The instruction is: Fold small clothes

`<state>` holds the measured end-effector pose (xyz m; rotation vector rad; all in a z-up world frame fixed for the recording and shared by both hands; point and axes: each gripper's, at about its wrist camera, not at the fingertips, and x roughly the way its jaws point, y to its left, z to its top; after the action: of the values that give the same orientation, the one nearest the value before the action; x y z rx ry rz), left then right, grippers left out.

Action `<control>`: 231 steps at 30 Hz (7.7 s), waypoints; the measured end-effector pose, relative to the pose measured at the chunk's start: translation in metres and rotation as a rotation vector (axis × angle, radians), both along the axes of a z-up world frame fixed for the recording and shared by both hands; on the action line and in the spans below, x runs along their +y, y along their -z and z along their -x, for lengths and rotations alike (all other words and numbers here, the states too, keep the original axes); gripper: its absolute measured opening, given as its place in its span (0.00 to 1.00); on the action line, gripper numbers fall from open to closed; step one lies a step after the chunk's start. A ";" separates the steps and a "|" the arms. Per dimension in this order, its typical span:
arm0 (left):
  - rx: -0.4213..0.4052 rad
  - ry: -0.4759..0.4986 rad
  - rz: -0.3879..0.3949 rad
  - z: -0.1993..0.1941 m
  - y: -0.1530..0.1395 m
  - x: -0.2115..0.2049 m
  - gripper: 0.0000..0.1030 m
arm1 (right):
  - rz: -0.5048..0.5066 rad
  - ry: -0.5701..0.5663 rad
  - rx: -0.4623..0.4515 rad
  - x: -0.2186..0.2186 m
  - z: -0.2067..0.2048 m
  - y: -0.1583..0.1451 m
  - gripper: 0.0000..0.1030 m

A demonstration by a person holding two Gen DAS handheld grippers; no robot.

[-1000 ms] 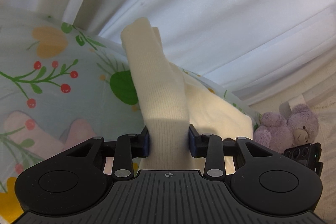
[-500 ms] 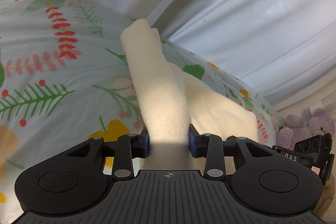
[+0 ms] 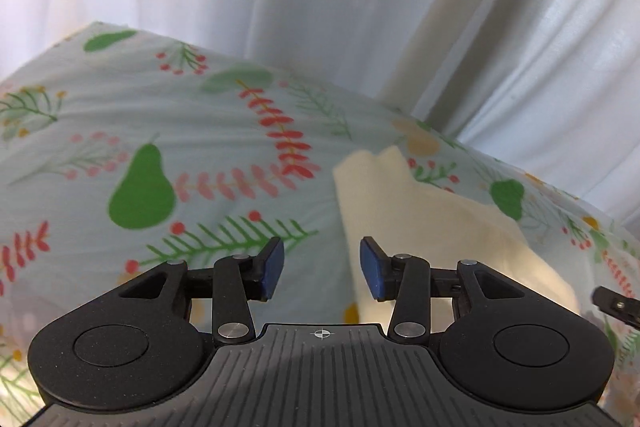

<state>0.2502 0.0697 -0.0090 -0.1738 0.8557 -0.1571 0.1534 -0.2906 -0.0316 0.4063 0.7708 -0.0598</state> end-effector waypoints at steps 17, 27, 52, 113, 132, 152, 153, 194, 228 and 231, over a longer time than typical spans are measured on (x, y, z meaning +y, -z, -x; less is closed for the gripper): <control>0.073 -0.051 -0.062 -0.070 0.046 -0.072 0.82 | 0.369 -0.266 -0.020 0.120 -0.104 0.034 0.33; 0.023 -0.054 -0.065 -0.065 0.050 -0.072 0.87 | 0.171 -0.213 -0.070 0.081 -0.101 0.039 0.47; 0.109 0.099 0.005 0.148 0.022 -0.015 0.80 | -0.187 -0.183 -0.006 0.043 0.115 0.012 0.39; 0.231 0.086 -0.241 0.195 0.032 -0.009 0.84 | 0.225 -0.315 0.247 0.116 0.147 -0.009 0.93; 0.204 0.168 -0.319 0.165 -0.003 -0.042 0.92 | 0.168 -0.116 0.454 0.120 0.107 -0.027 0.96; 0.234 0.206 -0.321 0.155 0.004 -0.050 0.93 | 0.228 -0.092 0.432 0.129 0.095 -0.036 0.96; 0.234 0.207 -0.319 0.156 0.004 -0.050 0.92 | 0.229 -0.091 0.432 0.128 0.095 -0.036 0.96; 0.242 0.204 -0.321 0.158 0.004 -0.046 0.92 | 0.252 -0.097 0.442 0.128 0.099 -0.037 0.96; 0.245 0.215 -0.321 0.158 0.004 -0.045 0.92 | 0.264 -0.096 0.451 0.127 0.100 -0.035 0.96; 0.246 0.216 -0.321 0.157 0.004 -0.045 0.93 | 0.269 -0.098 0.451 0.127 0.099 -0.036 0.96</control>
<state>0.0936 0.0246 -0.0129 0.2048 1.1319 -0.2004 0.0542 -0.1638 0.0040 0.0955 1.2089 -0.1656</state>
